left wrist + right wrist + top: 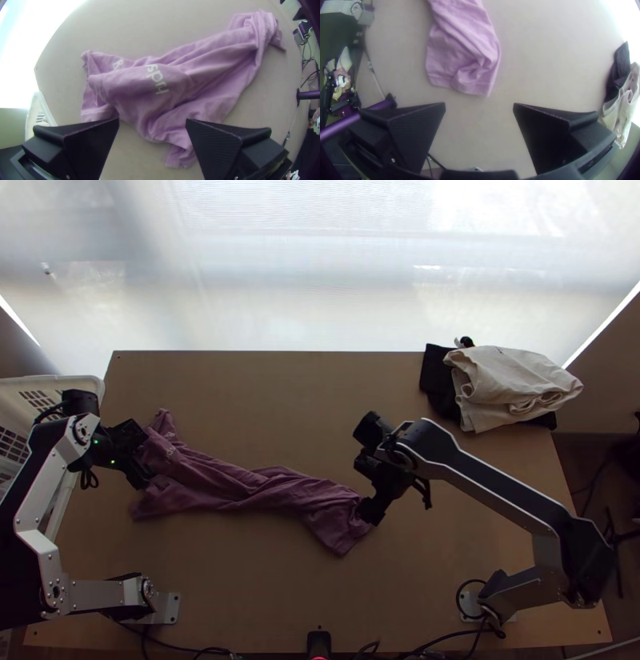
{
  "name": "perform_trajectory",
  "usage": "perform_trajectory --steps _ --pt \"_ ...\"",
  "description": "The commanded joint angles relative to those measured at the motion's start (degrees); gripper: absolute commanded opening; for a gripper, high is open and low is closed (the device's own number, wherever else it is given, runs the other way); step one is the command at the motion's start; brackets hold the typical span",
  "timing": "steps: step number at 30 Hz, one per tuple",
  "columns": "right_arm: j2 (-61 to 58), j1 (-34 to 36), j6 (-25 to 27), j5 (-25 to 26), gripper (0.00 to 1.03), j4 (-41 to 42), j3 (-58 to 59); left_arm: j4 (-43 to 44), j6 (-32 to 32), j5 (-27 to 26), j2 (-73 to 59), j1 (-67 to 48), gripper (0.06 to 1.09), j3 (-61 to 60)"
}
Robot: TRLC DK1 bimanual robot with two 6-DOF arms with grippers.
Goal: Fold the t-shirt
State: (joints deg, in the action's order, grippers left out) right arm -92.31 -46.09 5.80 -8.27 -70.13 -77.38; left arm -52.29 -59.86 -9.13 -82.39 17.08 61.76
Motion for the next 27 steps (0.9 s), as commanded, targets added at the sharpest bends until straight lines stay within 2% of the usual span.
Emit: perform_trajectory --steps 1,6,8,16,21,22,24,25,27 --pt "-6.92 -1.99 -0.09 -3.24 0.93 1.57 -3.12 1.14 2.64 0.34 -2.51 -2.49 0.94 -0.15" --pt "-11.05 -2.17 0.00 -3.59 0.92 5.18 -3.21 1.23 3.69 0.25 -3.48 -2.84 0.94 -0.50" --pt "-12.72 -2.17 0.09 -3.59 0.88 7.02 -3.12 1.32 3.78 0.16 -3.83 -2.93 0.98 -0.67" --pt "-15.79 -2.17 0.35 -3.24 0.88 13.09 -2.07 2.81 3.96 0.16 -4.01 -3.72 0.99 -1.02" --pt "-18.34 -2.25 0.53 -2.71 0.71 16.34 -1.80 3.95 4.31 0.16 -4.45 -3.90 0.97 -2.43" --pt "-18.43 -2.52 0.53 -2.63 0.68 16.51 -1.89 3.95 4.48 0.16 -4.45 -4.07 0.93 -2.69" --pt "-18.43 -3.05 0.61 -2.71 0.61 16.78 -1.80 4.04 5.10 0.16 -4.53 -4.60 0.75 -3.22" --pt "-18.43 -3.13 0.70 -2.71 0.51 17.04 -1.54 4.13 5.36 0.07 -4.62 -4.69 0.66 -3.57" --pt "-18.52 -3.40 1.14 -2.71 0.25 17.48 -1.19 4.39 6.07 -0.10 -5.06 -5.13 0.50 -4.19"
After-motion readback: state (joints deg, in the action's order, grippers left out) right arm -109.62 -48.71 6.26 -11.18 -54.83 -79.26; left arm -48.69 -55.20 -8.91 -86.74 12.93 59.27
